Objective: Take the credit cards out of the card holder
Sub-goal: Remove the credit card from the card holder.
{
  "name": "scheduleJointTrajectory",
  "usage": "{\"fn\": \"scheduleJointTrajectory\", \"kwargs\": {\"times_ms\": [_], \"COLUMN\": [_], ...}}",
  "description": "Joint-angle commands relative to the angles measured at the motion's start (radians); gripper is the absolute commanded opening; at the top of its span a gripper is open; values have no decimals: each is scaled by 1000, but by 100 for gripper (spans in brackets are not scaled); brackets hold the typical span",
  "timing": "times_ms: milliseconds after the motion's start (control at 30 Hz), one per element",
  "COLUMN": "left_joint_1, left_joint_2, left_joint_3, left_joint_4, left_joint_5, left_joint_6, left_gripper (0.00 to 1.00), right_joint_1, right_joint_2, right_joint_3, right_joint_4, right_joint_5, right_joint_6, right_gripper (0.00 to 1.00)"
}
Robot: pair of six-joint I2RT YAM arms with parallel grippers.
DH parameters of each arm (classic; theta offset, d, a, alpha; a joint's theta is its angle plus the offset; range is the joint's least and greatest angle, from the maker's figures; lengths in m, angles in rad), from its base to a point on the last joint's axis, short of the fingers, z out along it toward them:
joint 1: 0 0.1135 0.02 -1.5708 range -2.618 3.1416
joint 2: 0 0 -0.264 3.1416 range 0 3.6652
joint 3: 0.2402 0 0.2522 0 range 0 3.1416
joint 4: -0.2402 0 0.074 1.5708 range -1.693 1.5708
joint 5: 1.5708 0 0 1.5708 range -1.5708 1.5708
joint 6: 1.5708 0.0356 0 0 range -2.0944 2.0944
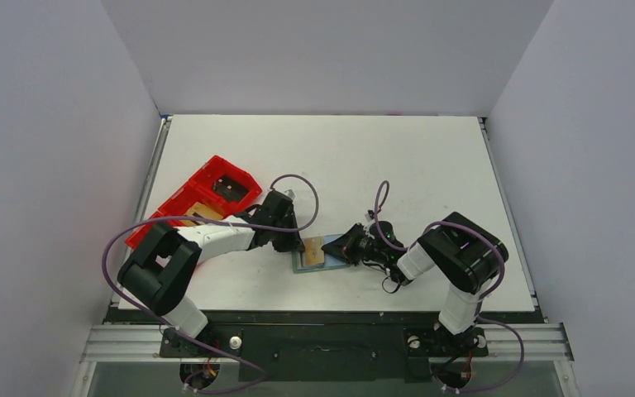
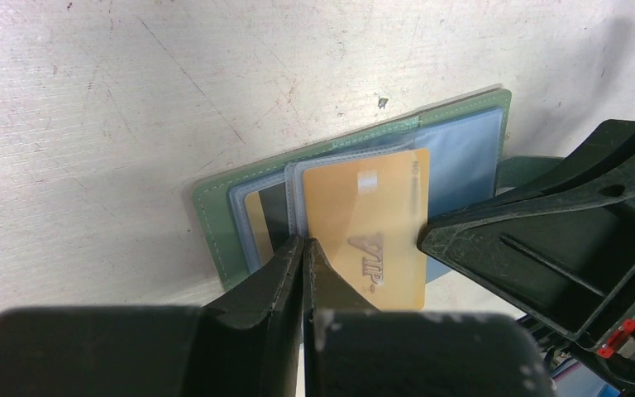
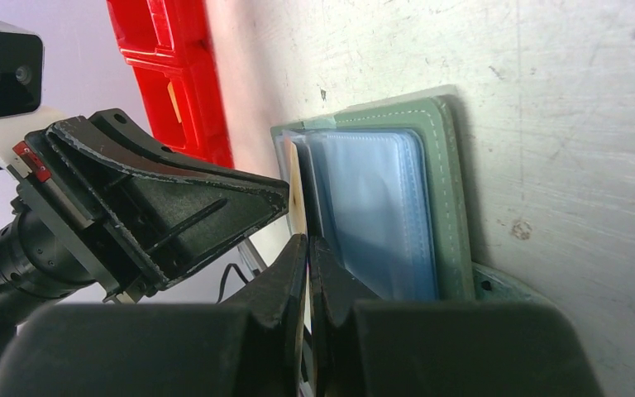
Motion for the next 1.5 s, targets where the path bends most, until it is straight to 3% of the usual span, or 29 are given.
{"fn": "scheduleJointTrajectory", "kwargs": {"times_ms": [0,1000,1467], "left_joint_1": [-5,0,-5], "left_joint_2": [49,31,-37], "left_joint_3": [-25,14,155], "left_joint_4": [-72,-101,-206], "left_joint_5": [-60,-56,-49], "left_joint_6": [15,34,71], "left_gripper": [0,0,3], "right_joint_1": [-13,-105,-122], "right_joint_2": [3,-252,-329], "right_joint_3": [-4,-30,-20], "right_joint_4": [49,-309,-391], "right_joint_5": [7,27,21], "right_joint_6": [-26,-224,-246], "right_gripper": [0,0,0]}}
